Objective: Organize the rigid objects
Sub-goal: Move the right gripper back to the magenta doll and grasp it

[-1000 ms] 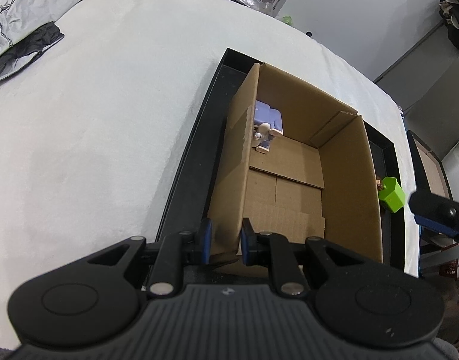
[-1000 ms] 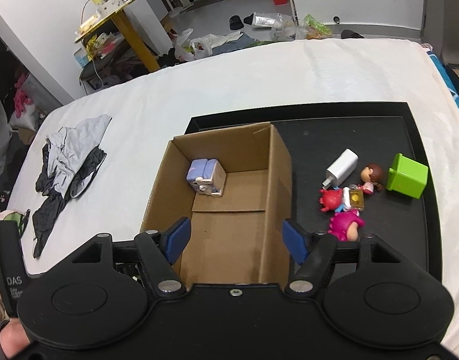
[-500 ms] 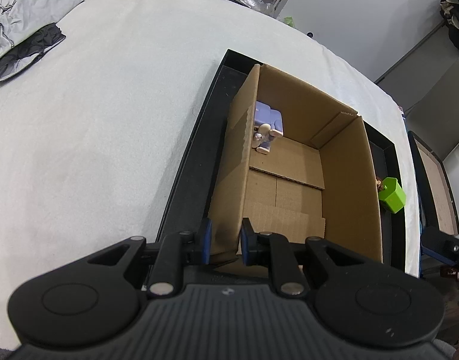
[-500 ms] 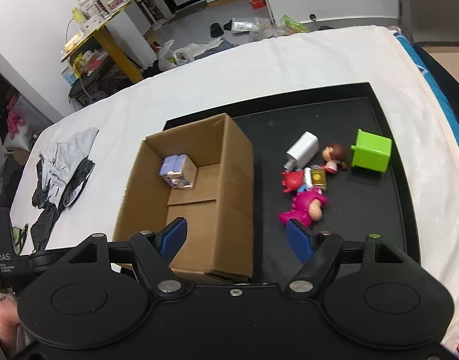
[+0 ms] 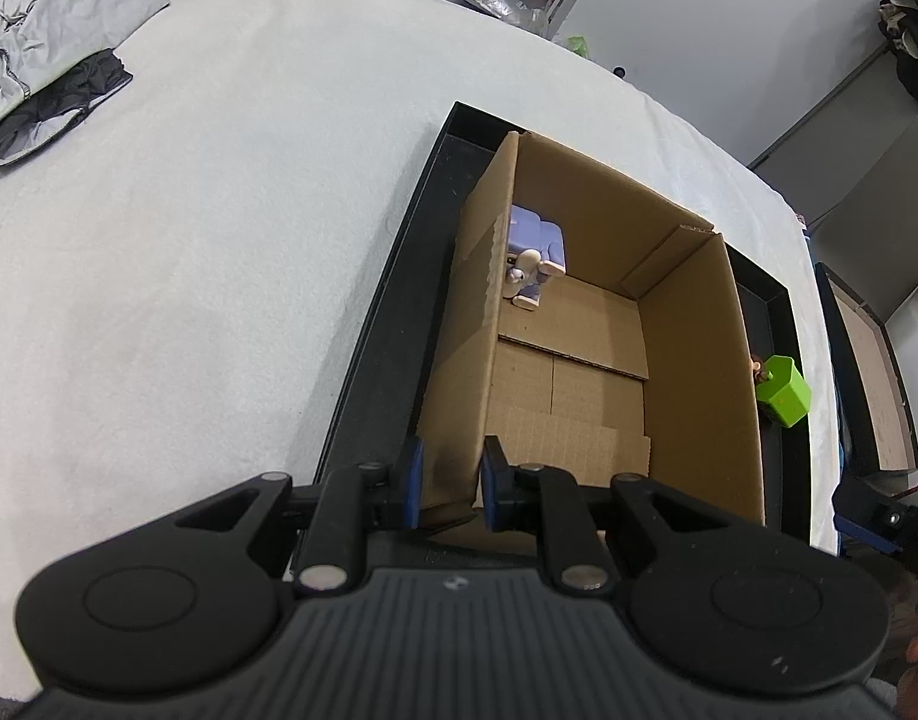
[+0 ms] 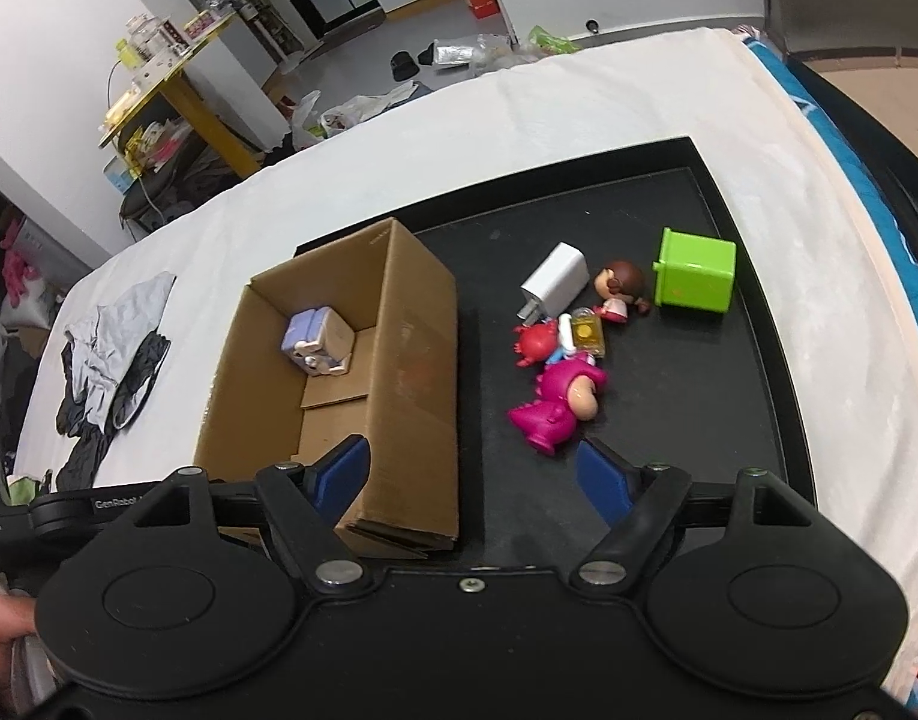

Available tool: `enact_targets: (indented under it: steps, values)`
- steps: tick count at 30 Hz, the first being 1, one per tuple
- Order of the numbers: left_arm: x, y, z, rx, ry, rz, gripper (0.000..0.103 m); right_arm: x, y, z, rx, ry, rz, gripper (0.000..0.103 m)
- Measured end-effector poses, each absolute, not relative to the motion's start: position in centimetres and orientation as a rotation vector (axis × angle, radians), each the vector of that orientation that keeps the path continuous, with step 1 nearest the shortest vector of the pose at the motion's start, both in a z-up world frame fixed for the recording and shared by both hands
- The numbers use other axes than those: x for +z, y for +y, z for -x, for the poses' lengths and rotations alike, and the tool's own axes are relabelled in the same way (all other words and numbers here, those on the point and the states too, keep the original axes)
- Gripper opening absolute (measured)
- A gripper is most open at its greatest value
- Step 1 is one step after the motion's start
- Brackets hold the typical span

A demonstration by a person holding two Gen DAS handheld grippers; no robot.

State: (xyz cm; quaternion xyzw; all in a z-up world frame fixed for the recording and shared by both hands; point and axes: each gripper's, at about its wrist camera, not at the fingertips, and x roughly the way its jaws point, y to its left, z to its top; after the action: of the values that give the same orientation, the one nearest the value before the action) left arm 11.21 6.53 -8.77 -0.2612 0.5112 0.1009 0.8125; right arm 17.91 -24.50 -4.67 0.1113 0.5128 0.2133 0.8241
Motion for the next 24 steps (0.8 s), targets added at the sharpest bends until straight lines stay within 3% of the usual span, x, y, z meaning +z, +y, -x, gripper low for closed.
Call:
enact_targets:
  steps: [24]
  values:
    - [-8.7,6.8,-11.3,0.214,1.088,0.561,0.017,-9.5,-27.0,-19.4,0.36,1.167,-0.318,0.077]
